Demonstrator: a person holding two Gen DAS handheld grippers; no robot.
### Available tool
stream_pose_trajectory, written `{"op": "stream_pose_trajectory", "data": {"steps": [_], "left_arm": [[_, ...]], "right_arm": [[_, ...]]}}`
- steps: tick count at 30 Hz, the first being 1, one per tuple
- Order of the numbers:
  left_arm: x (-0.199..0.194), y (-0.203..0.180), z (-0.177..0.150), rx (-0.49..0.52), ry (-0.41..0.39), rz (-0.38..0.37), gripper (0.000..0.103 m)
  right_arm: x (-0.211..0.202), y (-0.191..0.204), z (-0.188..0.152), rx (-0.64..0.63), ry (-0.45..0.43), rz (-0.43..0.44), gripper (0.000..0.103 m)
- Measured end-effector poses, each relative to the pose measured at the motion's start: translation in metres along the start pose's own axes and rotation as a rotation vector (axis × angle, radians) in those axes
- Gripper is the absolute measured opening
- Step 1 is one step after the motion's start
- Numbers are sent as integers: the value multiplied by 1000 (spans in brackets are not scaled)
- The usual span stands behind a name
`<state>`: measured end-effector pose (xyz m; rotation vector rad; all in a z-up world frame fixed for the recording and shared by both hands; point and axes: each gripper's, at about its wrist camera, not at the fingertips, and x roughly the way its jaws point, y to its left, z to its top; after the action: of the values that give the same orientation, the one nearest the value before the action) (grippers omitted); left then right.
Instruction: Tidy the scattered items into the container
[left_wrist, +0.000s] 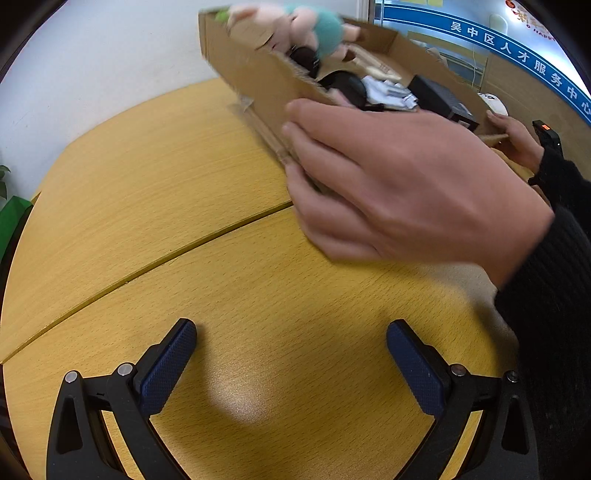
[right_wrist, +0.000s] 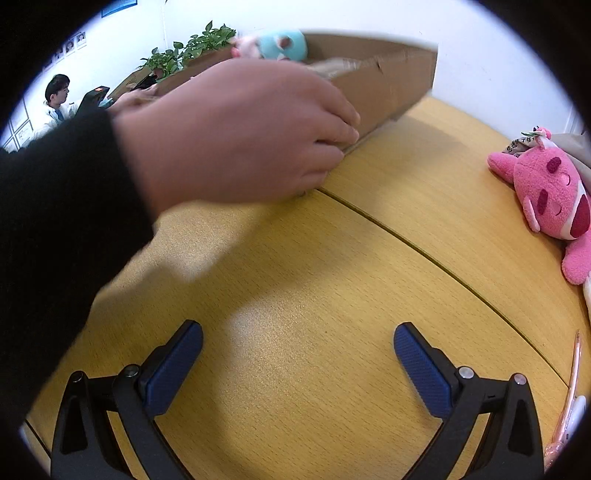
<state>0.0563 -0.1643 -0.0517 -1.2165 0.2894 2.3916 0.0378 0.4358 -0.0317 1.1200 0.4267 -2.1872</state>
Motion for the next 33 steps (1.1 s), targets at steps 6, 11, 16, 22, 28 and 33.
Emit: {"op": "stream_pose_trajectory", "data": {"steps": [6,11,16,22,28,33], "left_arm": [[0,0,-1,0,0,0,103],[2,2,0,1,0,0,103],[3,3,0,0,0,0,103],[3,2,0,1,0,0,103],[4,3,0,1,0,0,103],[5,4,-1,0,0,0,103]], "right_arm": [[-3,-3,0,0,-1,0,103],[-6,-7,-2,-1,-1,-1,103],[-1,5,2,-3,-3,-4,103],[-1,6,1,-4,-4,-4,103],[-2,7,1,-4,-4,-4,103],[-4,9,0,-4,-5,-4,103]]}}
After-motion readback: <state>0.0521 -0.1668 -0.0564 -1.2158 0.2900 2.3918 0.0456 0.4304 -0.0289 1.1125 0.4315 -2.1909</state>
